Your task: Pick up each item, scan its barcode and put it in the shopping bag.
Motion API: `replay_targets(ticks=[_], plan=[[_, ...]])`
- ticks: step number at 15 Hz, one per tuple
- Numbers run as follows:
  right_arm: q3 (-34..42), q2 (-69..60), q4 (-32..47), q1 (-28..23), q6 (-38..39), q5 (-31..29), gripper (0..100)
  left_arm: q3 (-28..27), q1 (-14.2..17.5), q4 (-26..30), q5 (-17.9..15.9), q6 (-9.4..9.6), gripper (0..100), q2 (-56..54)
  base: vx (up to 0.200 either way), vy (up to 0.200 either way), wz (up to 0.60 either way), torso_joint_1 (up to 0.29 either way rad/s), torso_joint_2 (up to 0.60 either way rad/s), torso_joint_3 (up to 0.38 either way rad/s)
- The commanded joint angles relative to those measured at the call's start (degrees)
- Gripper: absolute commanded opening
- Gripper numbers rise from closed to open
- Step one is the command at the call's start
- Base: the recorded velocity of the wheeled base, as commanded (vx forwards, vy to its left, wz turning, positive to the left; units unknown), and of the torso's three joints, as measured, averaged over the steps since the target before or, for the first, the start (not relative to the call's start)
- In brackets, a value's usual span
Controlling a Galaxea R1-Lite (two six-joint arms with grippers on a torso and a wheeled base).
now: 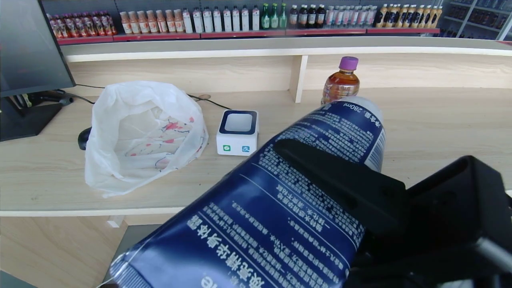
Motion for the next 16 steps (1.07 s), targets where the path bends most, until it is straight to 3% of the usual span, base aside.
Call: replay_targets(ticks=[1, 4, 9, 11, 14, 16], plan=[[0.8, 0.1, -1.8, -0.3, 2.2, -0.2, 0, 0.0, 0.0, 0.0, 0.0, -0.04, 100, 0.0, 0.000, 0.000, 0.00, 0.000, 0.00, 0.000], [0.7, 0.1, -1.9, -1.8, 8.5, -0.9, 0, 0.0, 0.0, 0.0, 0.0, -0.04, 100, 0.0, 0.000, 0.000, 0.00, 0.000, 0.00, 0.000], [0.6, -0.1, -1.9, -1.8, 28.3, -1.3, 0, 0.0, 0.0, 0.0, 0.0, -0.04, 100, 0.0, 0.000, 0.000, 0.00, 0.000, 0.00, 0.000], [0.3, 1.3, -1.9, -1.8, 30.3, -1.2, 0, 0.0, 0.0, 0.0, 0.0, -0.04, 100, 0.0, 0.000, 0.000, 0.00, 0.000, 0.00, 0.000], [1.0, 2.7, -1.9, 1.5, 46.6, -0.6, 0, 0.0, 0.0, 0.0, 0.0, -0.04, 100, 0.0, 0.000, 0.000, 0.00, 0.000, 0.00, 0.000], [1.1, 2.4, -2.1, 1.4, 48.5, -1.1, 0, 0.0, 0.0, 0.0, 0.0, -0.04, 100, 0.0, 0.000, 0.000, 0.00, 0.000, 0.00, 0.000]])
